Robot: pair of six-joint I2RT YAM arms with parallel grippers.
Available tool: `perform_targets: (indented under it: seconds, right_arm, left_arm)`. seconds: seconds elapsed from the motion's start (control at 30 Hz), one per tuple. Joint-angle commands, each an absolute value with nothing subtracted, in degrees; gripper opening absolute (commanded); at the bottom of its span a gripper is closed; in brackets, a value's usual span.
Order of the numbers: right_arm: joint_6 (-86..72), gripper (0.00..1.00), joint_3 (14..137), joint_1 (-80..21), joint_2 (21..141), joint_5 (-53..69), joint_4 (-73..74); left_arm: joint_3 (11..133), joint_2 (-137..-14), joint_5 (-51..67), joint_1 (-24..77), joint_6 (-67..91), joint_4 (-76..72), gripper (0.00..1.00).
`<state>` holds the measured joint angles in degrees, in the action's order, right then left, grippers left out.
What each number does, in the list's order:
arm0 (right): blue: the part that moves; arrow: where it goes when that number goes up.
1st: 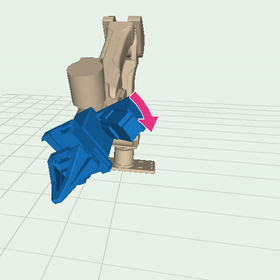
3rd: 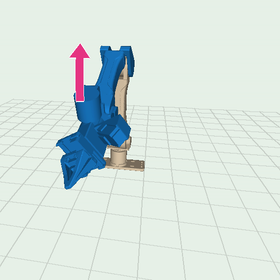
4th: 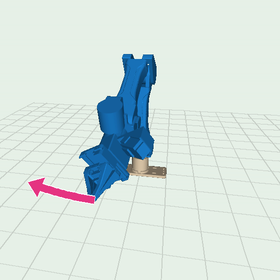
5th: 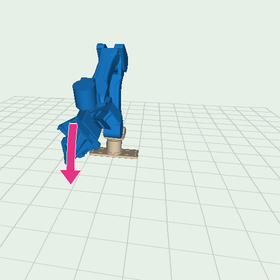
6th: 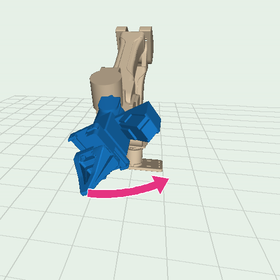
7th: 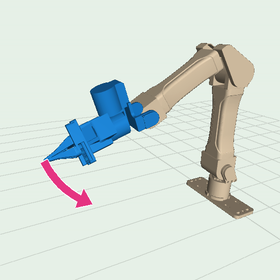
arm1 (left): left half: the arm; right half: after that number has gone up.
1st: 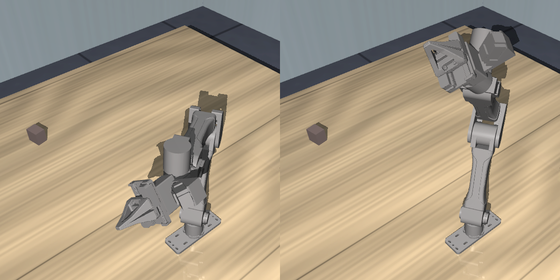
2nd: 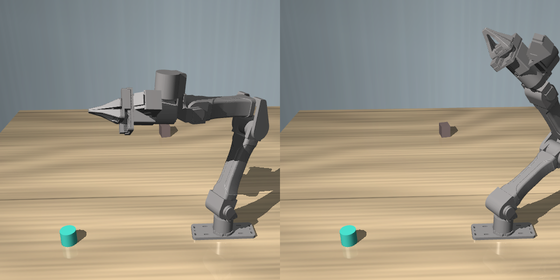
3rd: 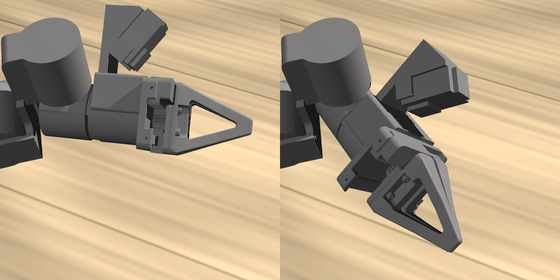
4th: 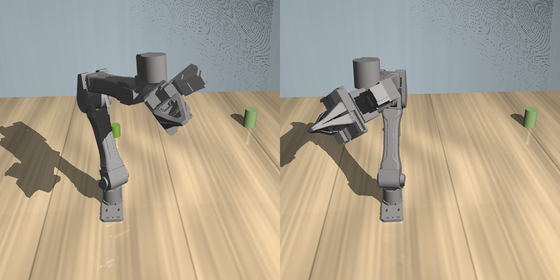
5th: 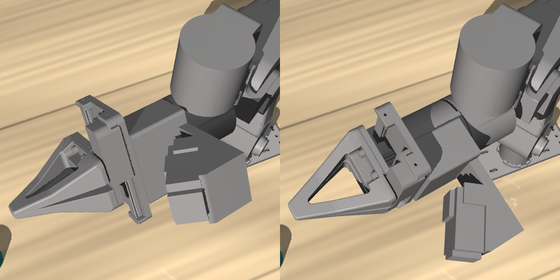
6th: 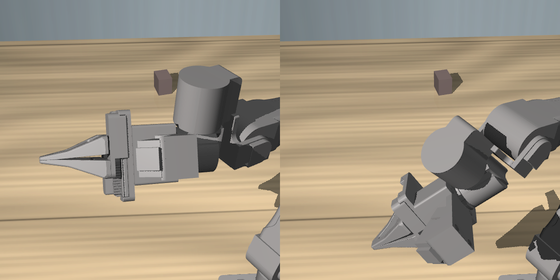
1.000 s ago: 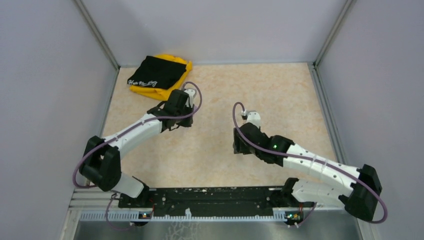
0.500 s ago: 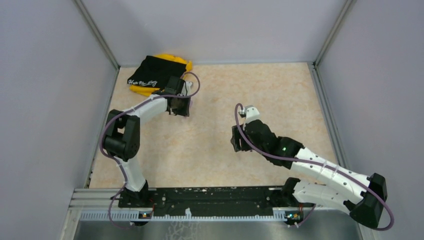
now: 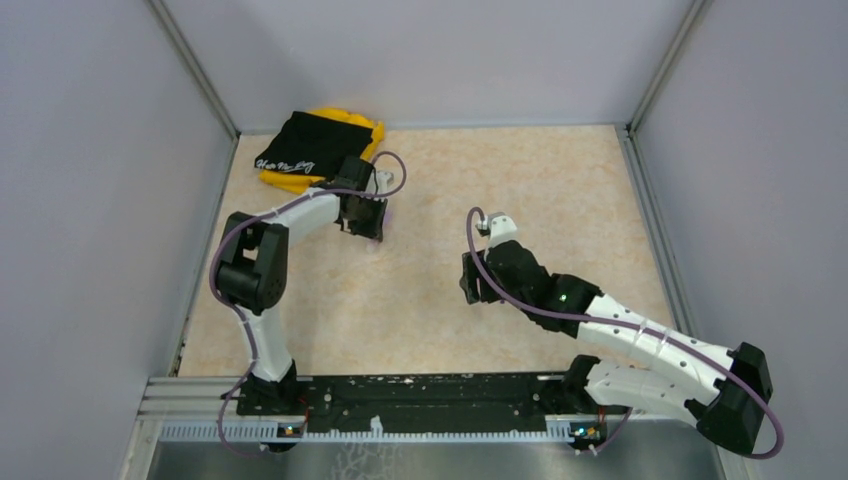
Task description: Insert the pens into the pen caps
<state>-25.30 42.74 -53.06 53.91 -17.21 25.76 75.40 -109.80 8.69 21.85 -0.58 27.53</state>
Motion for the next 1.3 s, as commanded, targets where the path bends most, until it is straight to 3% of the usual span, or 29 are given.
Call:
perform_targets:
  seconds: [0.0, 0.23, 0.43, 0.93, 1.27]
  right_arm:
    - [-26.1, 0.6, 43.3, -52.5, 54.0, -18.9, 24.6]
    - [-26.4, 0.6, 43.7, -52.5, 53.5, -19.1, 25.7]
    - [-27.0, 0.6, 43.8, -52.5, 52.0, -19.6, 26.8]
    - [-34.0, 0.6, 44.1, -52.1, 50.5, -28.9, 32.4]
    - [-30.0, 0.55, 49.3, -40.0, 60.4, -18.9, 38.9]
  left_arm:
    - [75.9, -110.6, 10.1, 21.7, -0.2, 28.7, 0.12]
    - [76.2, -111.1, 12.1, 21.6, 4.0, 29.8, 0.23]
    - [75.4, -109.9, 12.1, 21.6, 5.7, 29.6, 0.39]
    - [78.1, -98.9, 14.0, 21.7, 5.9, 28.4, 0.49]
    - [66.7, -86.8, 17.8, 21.7, 8.7, 12.5, 0.64]
